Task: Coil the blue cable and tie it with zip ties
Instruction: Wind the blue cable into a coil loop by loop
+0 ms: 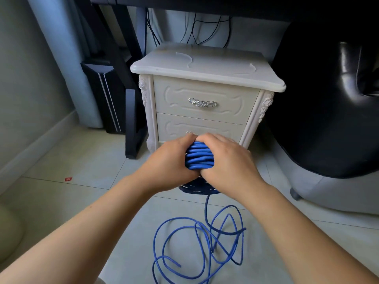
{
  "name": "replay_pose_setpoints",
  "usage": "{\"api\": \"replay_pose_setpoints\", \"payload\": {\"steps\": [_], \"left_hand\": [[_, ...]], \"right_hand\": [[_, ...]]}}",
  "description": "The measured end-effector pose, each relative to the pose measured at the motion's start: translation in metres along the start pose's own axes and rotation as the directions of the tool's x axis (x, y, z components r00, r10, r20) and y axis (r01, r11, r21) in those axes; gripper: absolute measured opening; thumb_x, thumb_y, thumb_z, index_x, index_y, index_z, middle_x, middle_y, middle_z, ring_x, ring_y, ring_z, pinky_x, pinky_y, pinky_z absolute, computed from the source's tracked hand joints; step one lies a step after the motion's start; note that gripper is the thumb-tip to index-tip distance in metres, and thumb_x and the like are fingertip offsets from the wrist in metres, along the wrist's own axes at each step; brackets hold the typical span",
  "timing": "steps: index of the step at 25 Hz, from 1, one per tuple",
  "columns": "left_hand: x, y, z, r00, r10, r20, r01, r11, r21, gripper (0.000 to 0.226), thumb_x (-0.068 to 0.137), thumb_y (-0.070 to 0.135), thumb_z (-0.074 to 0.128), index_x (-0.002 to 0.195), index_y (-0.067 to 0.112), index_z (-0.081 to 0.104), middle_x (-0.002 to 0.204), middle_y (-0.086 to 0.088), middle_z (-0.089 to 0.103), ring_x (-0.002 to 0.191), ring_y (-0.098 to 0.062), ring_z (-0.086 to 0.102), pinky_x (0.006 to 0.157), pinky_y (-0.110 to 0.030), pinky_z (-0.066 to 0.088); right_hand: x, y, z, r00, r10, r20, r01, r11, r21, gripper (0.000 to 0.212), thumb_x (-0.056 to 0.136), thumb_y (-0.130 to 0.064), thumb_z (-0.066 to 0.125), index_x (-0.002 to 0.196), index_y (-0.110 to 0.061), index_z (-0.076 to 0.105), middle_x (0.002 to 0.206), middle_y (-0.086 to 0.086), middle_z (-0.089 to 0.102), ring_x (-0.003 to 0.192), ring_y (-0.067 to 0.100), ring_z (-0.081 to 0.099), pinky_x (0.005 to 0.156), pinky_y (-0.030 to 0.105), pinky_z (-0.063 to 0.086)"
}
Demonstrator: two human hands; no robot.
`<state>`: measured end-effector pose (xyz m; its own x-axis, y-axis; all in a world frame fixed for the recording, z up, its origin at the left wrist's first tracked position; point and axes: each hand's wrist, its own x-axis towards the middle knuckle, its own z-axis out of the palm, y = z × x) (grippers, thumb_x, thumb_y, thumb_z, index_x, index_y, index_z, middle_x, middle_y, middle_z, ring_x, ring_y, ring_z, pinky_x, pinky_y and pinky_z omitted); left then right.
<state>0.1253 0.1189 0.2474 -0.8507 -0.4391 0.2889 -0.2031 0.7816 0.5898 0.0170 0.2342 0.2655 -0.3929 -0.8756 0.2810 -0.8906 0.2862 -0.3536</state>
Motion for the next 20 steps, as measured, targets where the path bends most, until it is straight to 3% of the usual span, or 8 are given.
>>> {"api": "replay_pose_setpoints", "payload": {"steps": [2,4,8,11,16,18,20], "left_hand": [[0.000,0.002,-0.002,0.997,-0.065,-0.035,0.064,0.998,-0.031,0.024,0.071,0.010,0.066,0.091,0.018,0.056,0.077,0.008,0.061,0.071,-0.008,0.056,0.062,-0.025,0.042],[0.002,0.004,-0.005,0.991,-0.107,-0.081,0.098,0.990,-0.106,0.022,0.069,0.006,0.065,0.088,0.016,0.058,0.072,0.005,0.063,0.068,-0.014,0.058,0.059,-0.026,0.046],[0.005,-0.001,-0.012,0.961,-0.258,-0.096,0.204,0.902,-0.380,0.025,0.067,0.002,0.070,0.078,0.022,0.059,0.058,0.010,0.057,0.051,-0.010,0.051,0.051,-0.026,0.041],[0.006,-0.006,-0.015,0.935,-0.343,-0.087,0.247,0.810,-0.532,0.024,0.065,0.004,0.074,0.080,0.018,0.062,0.057,0.007,0.054,0.049,-0.012,0.047,0.049,-0.028,0.037],[0.009,-0.007,-0.021,0.869,-0.481,-0.114,0.212,0.571,-0.793,0.018,0.064,0.003,0.068,0.075,0.015,0.060,0.059,-0.002,0.054,0.057,-0.020,0.049,0.054,-0.028,0.035],[0.010,-0.004,-0.017,0.831,-0.548,-0.090,0.187,0.429,-0.884,0.016,0.066,0.003,0.065,0.076,0.014,0.060,0.059,-0.004,0.054,0.064,-0.025,0.048,0.063,-0.036,0.037],[0.007,0.003,-0.007,0.804,-0.593,-0.028,0.182,0.290,-0.939,0.016,0.073,0.000,0.062,0.083,0.013,0.060,0.059,-0.004,0.055,0.063,-0.024,0.048,0.066,-0.039,0.039]], "right_hand": [[-0.002,-0.004,0.001,1.000,0.023,-0.004,-0.023,0.998,0.056,0.046,0.076,-0.019,0.063,0.116,-0.031,0.045,0.103,-0.011,0.060,0.095,0.020,0.055,0.072,0.031,0.037],[0.000,-0.003,-0.004,0.994,0.106,0.031,-0.109,0.981,0.159,0.053,0.074,-0.028,0.068,0.116,-0.033,0.036,0.099,-0.010,0.060,0.088,0.021,0.058,0.073,0.034,0.044],[0.006,0.018,-0.017,0.960,0.208,0.190,-0.273,0.854,0.444,0.049,0.067,-0.038,0.080,0.106,-0.040,0.051,0.093,-0.016,0.067,0.086,0.004,0.065,0.081,0.028,0.052],[0.003,0.030,-0.012,0.945,0.199,0.260,-0.320,0.728,0.606,0.052,0.068,-0.035,0.085,0.110,-0.040,0.055,0.098,-0.017,0.071,0.093,0.002,0.067,0.090,0.032,0.053],[0.004,0.027,-0.004,0.937,0.208,0.279,-0.348,0.537,0.768,0.060,0.066,-0.034,0.086,0.117,-0.035,0.053,0.100,-0.008,0.072,0.096,0.012,0.070,0.082,0.034,0.058],[0.005,0.020,0.006,0.932,0.233,0.278,-0.355,0.423,0.834,0.072,0.060,-0.029,0.090,0.121,-0.028,0.050,0.099,-0.004,0.070,0.094,0.015,0.071,0.081,0.037,0.059],[0.004,0.013,0.017,0.924,0.302,0.236,-0.319,0.265,0.910,0.065,0.064,-0.019,0.085,0.120,-0.020,0.052,0.098,0.003,0.068,0.094,0.021,0.069,0.085,0.042,0.058]]}}
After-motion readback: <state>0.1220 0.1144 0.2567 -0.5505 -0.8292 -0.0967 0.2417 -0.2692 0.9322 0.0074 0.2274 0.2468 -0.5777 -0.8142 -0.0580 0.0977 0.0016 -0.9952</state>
